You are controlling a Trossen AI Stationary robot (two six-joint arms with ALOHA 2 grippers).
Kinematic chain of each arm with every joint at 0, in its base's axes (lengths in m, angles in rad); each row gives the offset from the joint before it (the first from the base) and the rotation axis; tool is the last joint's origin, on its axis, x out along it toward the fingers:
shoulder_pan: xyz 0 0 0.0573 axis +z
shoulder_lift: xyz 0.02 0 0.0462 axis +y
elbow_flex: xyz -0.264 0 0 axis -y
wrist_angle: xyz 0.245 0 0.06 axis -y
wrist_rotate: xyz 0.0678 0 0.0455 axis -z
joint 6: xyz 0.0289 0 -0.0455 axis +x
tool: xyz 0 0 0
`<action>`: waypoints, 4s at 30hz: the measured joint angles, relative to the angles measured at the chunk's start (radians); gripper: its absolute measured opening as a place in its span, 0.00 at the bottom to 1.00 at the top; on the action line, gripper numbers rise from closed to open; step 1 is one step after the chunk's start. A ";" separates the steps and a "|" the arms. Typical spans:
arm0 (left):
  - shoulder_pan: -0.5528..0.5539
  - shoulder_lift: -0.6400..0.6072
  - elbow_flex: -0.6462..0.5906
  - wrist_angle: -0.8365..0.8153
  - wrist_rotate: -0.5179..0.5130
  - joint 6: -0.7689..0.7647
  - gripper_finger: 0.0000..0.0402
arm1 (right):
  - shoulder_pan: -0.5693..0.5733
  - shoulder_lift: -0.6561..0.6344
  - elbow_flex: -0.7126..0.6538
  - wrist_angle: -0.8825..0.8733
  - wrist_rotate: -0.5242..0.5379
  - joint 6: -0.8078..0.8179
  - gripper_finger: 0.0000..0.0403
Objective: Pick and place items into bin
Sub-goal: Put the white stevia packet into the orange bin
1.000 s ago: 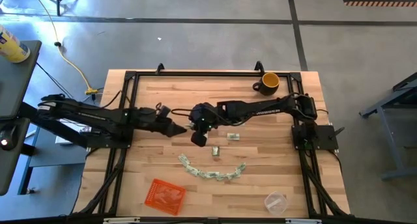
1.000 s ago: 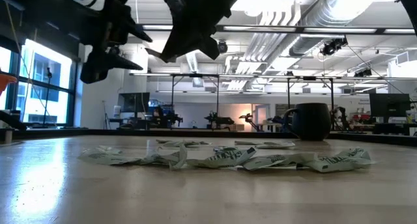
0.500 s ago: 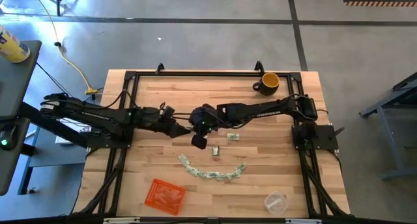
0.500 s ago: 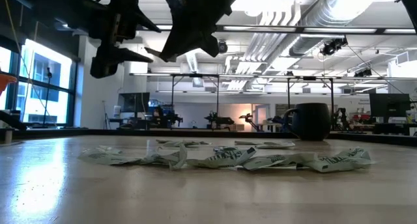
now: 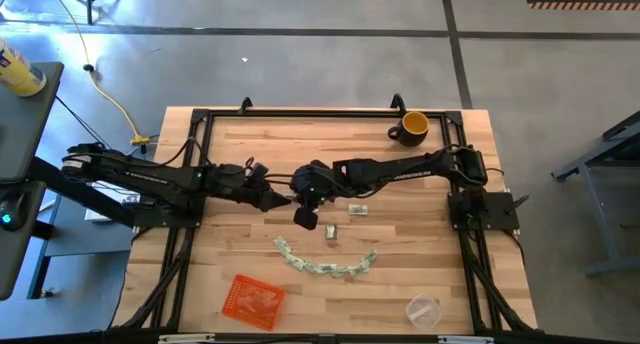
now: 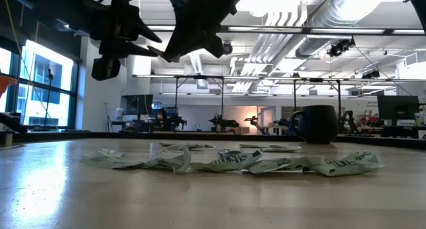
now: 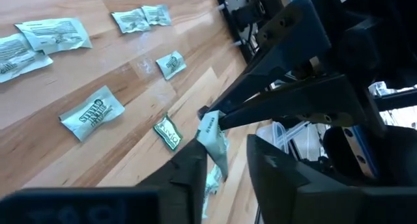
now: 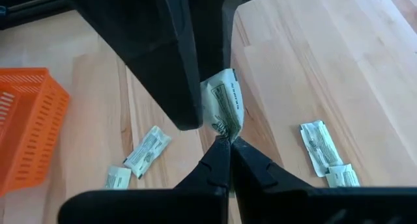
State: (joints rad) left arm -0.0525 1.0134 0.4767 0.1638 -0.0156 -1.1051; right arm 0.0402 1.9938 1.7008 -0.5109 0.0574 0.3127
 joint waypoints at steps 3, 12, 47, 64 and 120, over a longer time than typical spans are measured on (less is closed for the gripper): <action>0.000 0.000 0.000 0.000 -0.003 0.005 0.30 | 0.001 0.000 0.000 0.010 -0.002 0.002 0.00; 0.000 0.000 0.000 -0.002 -0.040 0.055 0.19 | 0.009 0.000 0.000 0.032 -0.004 0.004 0.00; -0.582 -0.035 0.218 -0.562 -0.069 0.268 0.10 | 0.174 -0.147 0.000 -0.420 0.272 -0.080 0.64; -0.936 0.408 0.419 -0.534 -0.257 0.051 0.20 | 0.244 -0.141 -0.102 -0.397 0.244 -0.080 0.62; -0.222 0.648 0.431 -0.583 0.089 1.470 0.59 | 0.624 -0.177 -0.338 -0.674 0.368 0.862 0.62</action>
State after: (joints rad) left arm -0.2749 1.6615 0.9076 -0.4192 0.0731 0.3647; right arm 0.6643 1.8172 1.3625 -1.1848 0.4252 1.1748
